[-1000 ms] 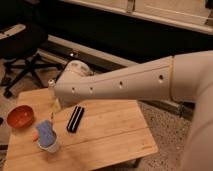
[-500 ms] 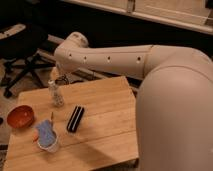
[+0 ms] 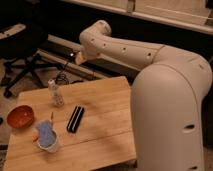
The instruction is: Move the arm in a circular motion
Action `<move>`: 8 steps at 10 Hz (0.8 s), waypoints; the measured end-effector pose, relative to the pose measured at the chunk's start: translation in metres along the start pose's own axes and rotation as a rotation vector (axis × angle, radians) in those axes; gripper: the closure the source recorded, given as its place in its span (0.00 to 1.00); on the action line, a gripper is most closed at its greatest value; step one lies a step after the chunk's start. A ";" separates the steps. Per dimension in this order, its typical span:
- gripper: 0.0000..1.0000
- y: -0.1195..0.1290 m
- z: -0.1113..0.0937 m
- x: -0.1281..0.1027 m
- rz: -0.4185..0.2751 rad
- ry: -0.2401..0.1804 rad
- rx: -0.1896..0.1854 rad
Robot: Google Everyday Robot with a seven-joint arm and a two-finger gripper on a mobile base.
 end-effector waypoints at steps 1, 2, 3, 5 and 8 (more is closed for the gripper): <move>0.20 -0.043 0.000 0.021 0.079 0.023 0.042; 0.20 -0.086 -0.004 0.049 0.160 0.048 0.086; 0.20 -0.116 -0.011 0.075 0.225 0.070 0.116; 0.20 -0.132 -0.023 0.141 0.280 0.157 0.135; 0.20 -0.108 -0.041 0.212 0.277 0.255 0.141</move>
